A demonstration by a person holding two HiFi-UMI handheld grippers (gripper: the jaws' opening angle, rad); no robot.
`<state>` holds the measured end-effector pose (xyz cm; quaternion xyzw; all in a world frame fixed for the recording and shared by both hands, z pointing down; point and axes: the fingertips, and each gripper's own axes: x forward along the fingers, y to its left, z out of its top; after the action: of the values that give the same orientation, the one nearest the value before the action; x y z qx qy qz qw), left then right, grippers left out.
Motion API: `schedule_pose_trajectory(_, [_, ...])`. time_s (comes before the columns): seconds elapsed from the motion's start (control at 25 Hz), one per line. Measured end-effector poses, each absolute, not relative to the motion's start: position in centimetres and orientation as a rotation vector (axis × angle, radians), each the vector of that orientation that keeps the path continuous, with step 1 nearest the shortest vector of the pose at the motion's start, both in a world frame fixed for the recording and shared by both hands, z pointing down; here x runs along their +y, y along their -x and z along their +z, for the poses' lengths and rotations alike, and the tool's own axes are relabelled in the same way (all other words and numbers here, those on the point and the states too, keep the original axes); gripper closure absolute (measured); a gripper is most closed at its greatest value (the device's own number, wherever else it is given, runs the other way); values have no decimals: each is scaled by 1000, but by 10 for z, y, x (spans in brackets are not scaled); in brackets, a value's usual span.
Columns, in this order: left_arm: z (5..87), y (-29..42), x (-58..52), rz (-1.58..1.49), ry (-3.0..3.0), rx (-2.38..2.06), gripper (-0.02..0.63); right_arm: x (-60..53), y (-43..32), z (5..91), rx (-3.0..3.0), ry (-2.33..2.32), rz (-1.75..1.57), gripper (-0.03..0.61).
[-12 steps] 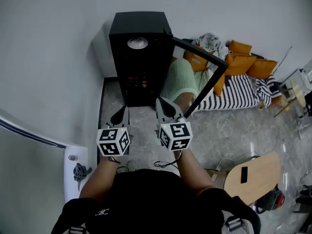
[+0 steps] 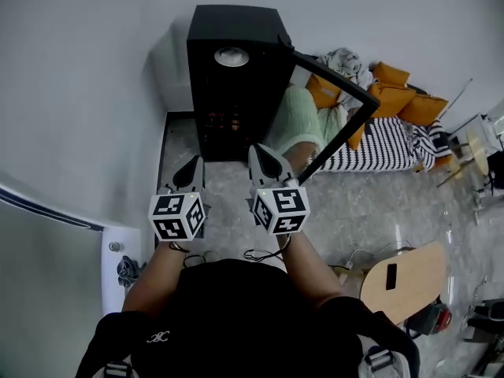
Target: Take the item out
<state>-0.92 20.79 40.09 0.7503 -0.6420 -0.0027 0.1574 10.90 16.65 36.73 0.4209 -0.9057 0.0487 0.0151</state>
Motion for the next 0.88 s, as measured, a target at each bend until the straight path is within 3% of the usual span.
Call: schedule_pose_trajectory(0.88, [412, 89, 190, -68, -2127, -1801, 606, 149, -41, 372, -2755, -1371, 130, 572])
